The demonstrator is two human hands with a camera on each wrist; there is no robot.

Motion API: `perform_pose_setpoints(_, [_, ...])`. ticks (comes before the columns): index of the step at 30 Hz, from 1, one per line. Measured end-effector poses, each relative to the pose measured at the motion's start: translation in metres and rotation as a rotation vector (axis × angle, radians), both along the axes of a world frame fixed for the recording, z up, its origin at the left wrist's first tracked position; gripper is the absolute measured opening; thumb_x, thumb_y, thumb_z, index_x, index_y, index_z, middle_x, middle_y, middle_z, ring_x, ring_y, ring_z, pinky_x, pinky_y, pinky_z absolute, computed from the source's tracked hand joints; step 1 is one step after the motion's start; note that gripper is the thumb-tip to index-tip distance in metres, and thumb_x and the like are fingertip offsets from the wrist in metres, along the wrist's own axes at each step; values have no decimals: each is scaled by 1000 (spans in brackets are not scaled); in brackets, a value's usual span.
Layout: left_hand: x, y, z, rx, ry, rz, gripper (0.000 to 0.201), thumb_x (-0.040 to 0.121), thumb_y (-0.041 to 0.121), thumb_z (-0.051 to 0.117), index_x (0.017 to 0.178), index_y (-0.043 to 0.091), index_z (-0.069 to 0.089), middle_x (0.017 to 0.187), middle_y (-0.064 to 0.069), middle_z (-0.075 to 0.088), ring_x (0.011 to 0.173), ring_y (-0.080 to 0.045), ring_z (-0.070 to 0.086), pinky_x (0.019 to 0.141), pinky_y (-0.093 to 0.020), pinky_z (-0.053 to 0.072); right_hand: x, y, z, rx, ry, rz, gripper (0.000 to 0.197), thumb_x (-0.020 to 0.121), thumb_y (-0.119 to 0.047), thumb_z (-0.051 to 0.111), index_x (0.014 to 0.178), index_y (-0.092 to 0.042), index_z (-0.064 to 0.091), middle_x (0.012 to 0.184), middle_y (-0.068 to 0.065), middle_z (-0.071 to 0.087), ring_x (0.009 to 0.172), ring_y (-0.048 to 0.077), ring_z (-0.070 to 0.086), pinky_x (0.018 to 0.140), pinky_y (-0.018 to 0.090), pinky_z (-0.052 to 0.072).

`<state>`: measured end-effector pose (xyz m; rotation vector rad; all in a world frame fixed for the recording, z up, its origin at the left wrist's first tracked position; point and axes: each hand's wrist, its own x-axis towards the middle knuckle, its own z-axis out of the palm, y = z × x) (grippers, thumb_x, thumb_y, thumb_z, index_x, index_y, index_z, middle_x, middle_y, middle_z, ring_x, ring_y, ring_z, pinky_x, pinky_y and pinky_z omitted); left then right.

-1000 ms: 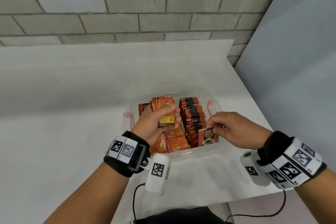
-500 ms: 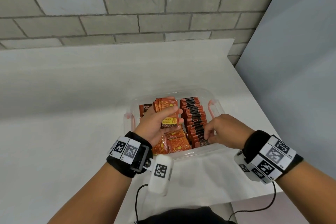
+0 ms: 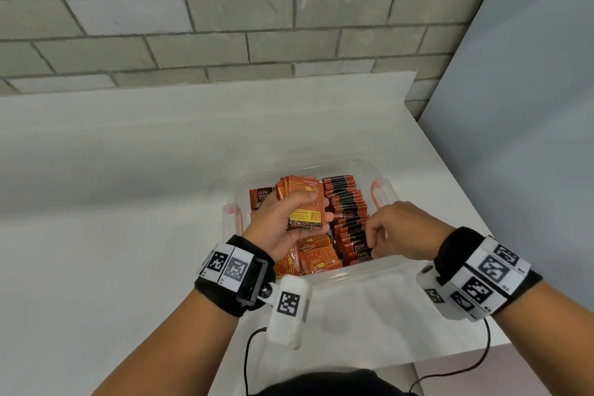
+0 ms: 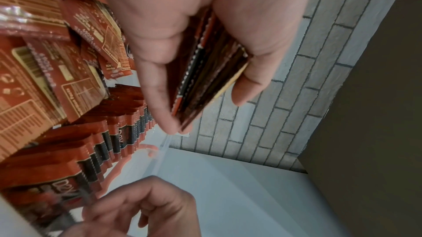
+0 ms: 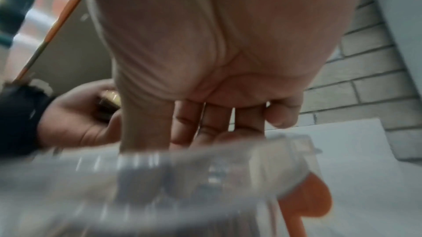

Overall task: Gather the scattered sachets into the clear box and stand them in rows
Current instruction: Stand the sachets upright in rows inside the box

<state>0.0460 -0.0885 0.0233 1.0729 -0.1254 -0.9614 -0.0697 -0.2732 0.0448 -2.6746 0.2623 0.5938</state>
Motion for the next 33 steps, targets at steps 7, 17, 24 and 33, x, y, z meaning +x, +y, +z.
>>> perform_pose_setpoints(7, [2, -2, -2, -39, -37, -93, 36, 77, 7, 70, 112, 9, 62, 93, -14, 73, 81, -26, 71, 71, -37, 59, 1, -5, 20, 372, -348, -278, 14, 86, -34, 66, 99, -28, 66, 80, -9, 61, 68, 1, 55, 60, 18, 50])
perform_pose_setpoints(17, [-2, -4, -1, -34, -43, -87, 39, 71, 29, 82, 105, 13, 68, 98, -12, 72, 92, -28, 69, 76, -39, 58, 23, 27, 22, 646, -545, -389, 31, 79, -17, 75, 104, -31, 62, 83, -4, 63, 74, 12, 60, 75, 28, 52])
perform_pose_setpoints(24, [8, 2, 1, -153, 105, 89, 30, 78, 36, 66, 92, 11, 76, 97, -17, 70, 84, -28, 69, 68, -40, 60, 21, 37, 23, 353, -809, -196, 12, 78, -16, 76, 85, -24, 70, 94, -9, 55, 92, 5, 47, 77, 7, 33])
perform_pose_setpoints(33, [9, 1, 3, -109, 45, 49, 46, 72, 0, 67, 117, 1, 59, 106, -20, 68, 94, -33, 68, 74, -44, 60, 21, 36, 22, 336, -681, -268, 36, 88, -29, 65, 123, -30, 56, 113, -10, 51, 100, 6, 50, 78, 17, 38])
